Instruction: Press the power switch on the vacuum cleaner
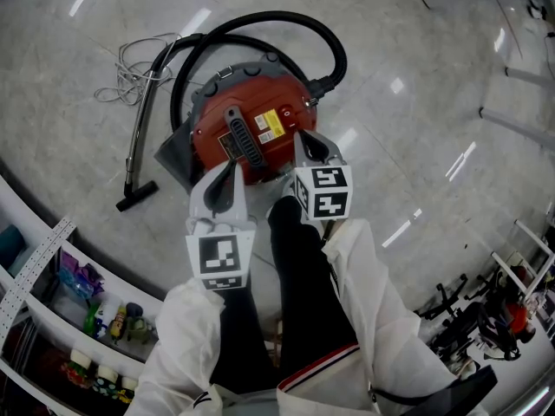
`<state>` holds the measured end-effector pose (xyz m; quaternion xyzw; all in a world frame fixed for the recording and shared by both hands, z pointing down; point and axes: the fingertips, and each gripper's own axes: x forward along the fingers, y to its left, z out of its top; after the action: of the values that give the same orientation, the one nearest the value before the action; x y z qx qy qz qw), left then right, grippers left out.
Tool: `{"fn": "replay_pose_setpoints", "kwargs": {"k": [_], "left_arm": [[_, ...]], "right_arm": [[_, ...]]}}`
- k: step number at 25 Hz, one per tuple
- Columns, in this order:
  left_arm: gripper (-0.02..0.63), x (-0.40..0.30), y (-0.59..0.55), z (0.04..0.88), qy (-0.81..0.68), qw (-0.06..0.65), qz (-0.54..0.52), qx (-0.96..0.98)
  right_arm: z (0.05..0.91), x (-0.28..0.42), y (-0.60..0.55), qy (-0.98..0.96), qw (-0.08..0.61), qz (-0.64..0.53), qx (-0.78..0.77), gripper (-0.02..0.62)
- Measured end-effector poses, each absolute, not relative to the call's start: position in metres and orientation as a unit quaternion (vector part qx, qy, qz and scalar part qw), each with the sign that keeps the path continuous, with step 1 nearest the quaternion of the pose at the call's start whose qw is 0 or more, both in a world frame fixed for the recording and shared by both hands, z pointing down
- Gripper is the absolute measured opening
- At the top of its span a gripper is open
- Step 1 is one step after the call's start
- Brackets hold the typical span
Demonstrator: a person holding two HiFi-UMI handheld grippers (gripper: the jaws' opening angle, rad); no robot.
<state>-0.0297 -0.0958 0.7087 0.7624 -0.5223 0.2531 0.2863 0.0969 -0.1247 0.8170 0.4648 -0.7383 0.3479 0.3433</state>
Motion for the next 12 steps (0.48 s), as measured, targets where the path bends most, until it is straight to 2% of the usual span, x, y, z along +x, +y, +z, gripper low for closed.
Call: {"fn": "replay_pose_setpoints", "kwargs": {"k": [12], "left_arm": [[0.000,-0.044,-0.082,0.677,-0.524,0.258,0.249,0.772]], "right_arm": [[0.774,0.096,-0.112,-0.744,0.340,0.324,0.475,0.002]]}}
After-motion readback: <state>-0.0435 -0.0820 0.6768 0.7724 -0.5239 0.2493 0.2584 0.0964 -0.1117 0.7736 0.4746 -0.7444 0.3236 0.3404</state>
